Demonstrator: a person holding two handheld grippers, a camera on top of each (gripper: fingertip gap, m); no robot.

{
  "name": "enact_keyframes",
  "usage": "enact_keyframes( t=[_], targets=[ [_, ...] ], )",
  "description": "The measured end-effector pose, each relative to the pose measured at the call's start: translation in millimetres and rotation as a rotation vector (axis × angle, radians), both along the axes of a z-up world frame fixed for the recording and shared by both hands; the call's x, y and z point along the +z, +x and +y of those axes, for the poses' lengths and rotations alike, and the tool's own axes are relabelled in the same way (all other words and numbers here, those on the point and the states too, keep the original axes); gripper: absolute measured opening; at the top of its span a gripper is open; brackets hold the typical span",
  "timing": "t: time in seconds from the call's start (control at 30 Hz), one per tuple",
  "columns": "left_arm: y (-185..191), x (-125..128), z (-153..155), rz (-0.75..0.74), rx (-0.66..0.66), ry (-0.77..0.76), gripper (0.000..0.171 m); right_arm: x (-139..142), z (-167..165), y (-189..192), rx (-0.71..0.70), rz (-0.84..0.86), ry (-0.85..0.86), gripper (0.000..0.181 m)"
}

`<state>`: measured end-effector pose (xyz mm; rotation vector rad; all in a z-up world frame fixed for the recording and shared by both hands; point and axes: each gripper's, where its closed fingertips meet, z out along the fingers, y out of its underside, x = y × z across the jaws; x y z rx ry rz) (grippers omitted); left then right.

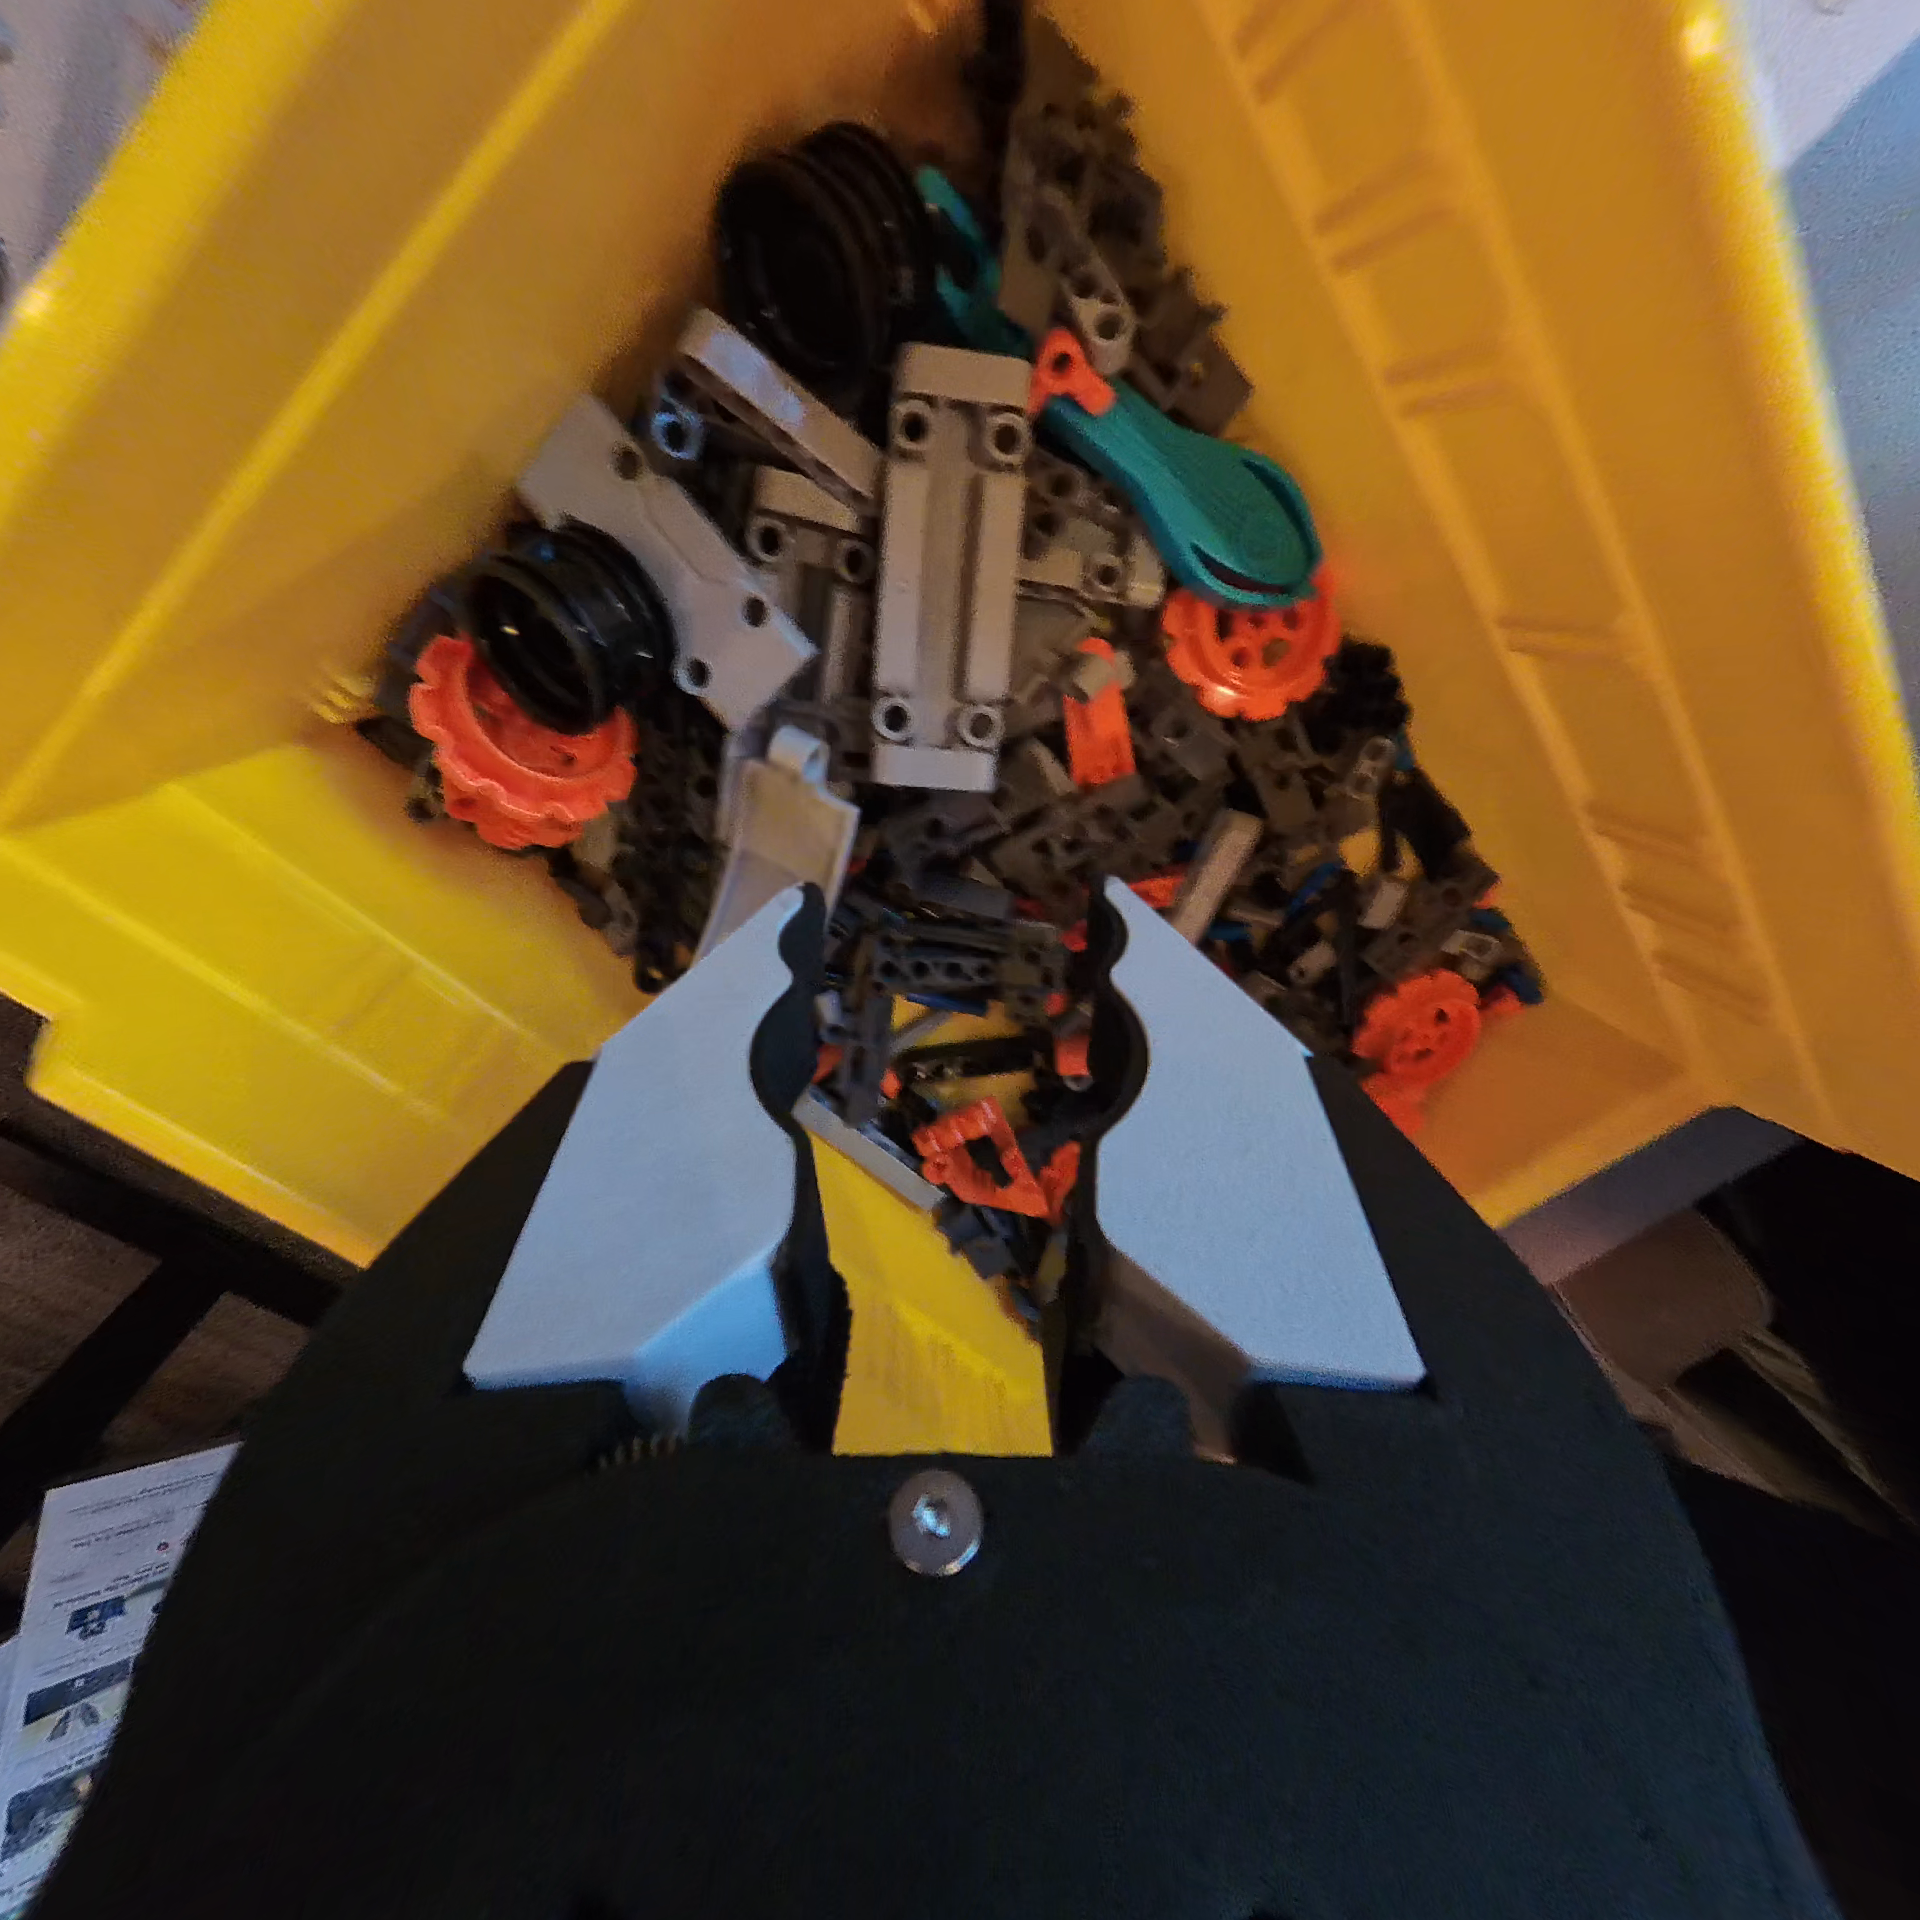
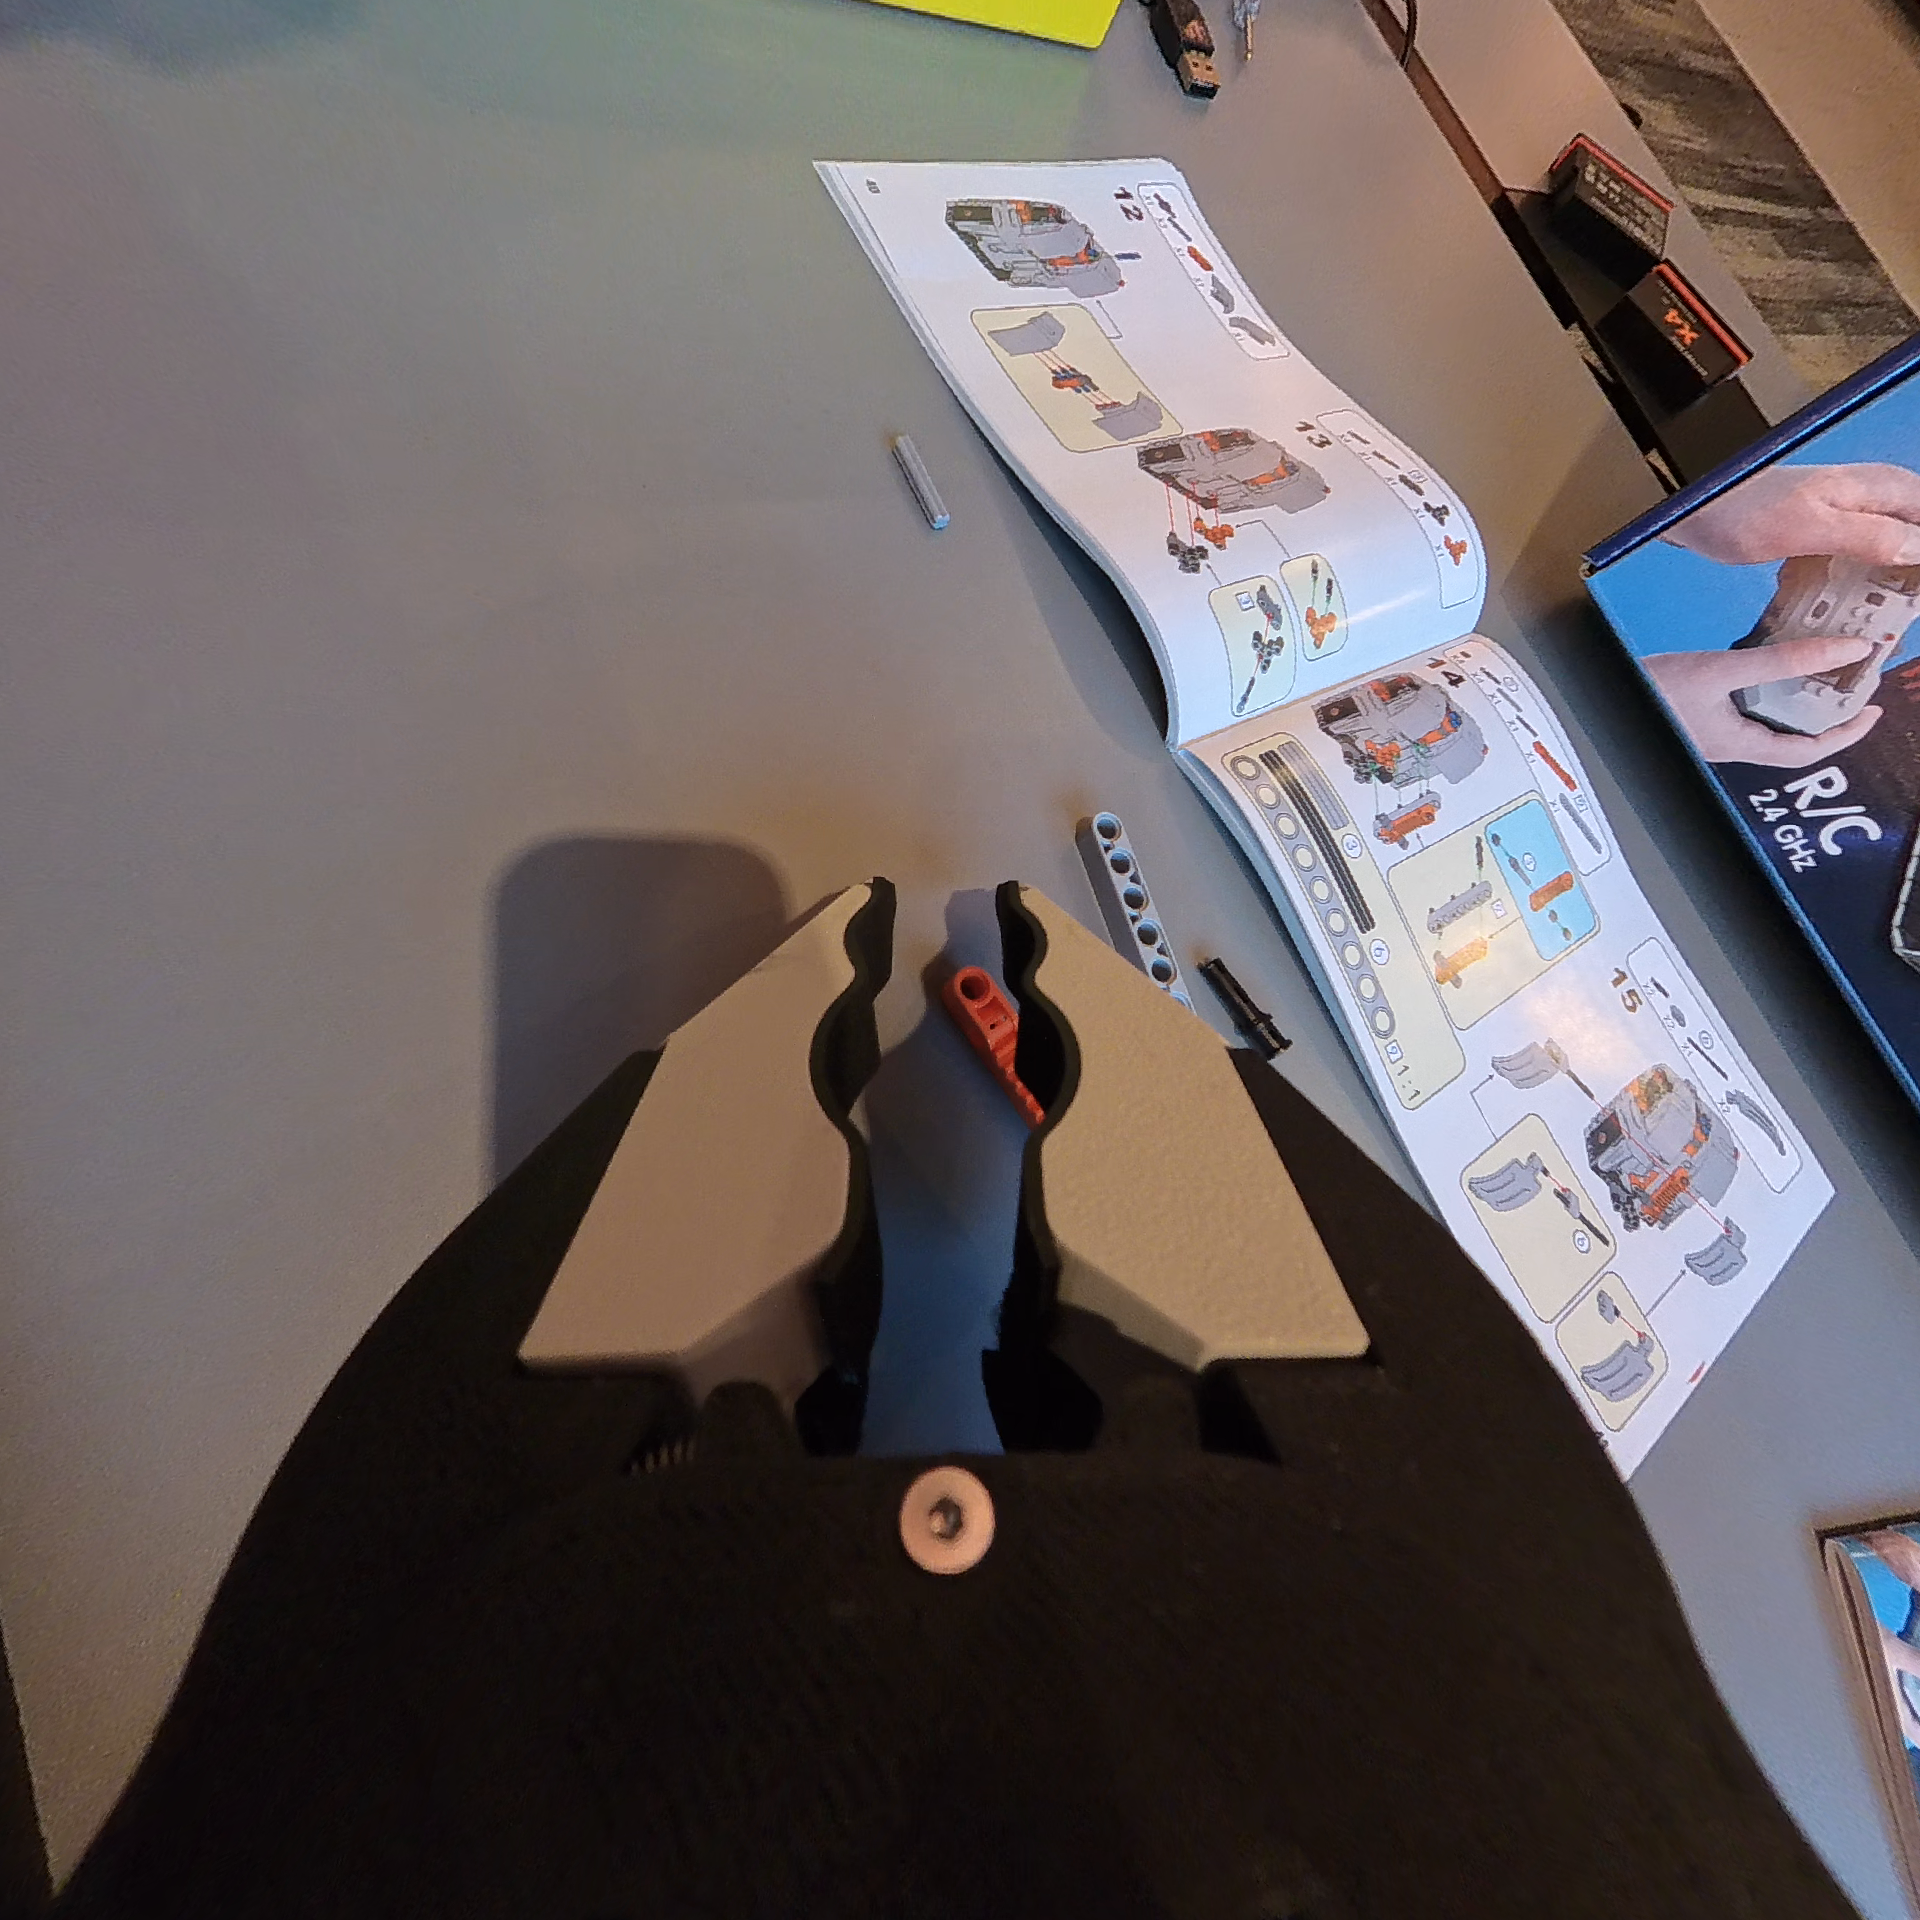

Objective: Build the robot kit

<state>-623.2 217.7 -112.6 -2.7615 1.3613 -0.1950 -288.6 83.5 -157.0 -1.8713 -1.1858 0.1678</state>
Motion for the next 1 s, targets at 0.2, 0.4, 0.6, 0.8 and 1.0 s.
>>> enact_keyframes(
  t=[0.2,0.4,0.6,0.8,1.0],
  targets=[
    [10,-8,-55,0.098,-0.123,-0.152,0.048,0,0,0,0.001,-0.001,0.000,0.018],
    [7,-34,-52,0.270,-0.135,-0.169,0.059,0,0,0,-0.001,0.007,-0.006,0.018],
    [-1,-45,-51,0.376,-0.192,-0.167,0.020,0,0,0,0.000,0.008,-0.005,0.018],
    [-5,-36,-32,0.304,-0.075,-0.127,0.005,0,0,0,-0.001,0.010,-0.007,0.018],
    [-30,-32,0,0.336,0.062,-0.033,0.004,0,0,0,-0.002,0.013,-0.008,0.018]
  ],
)
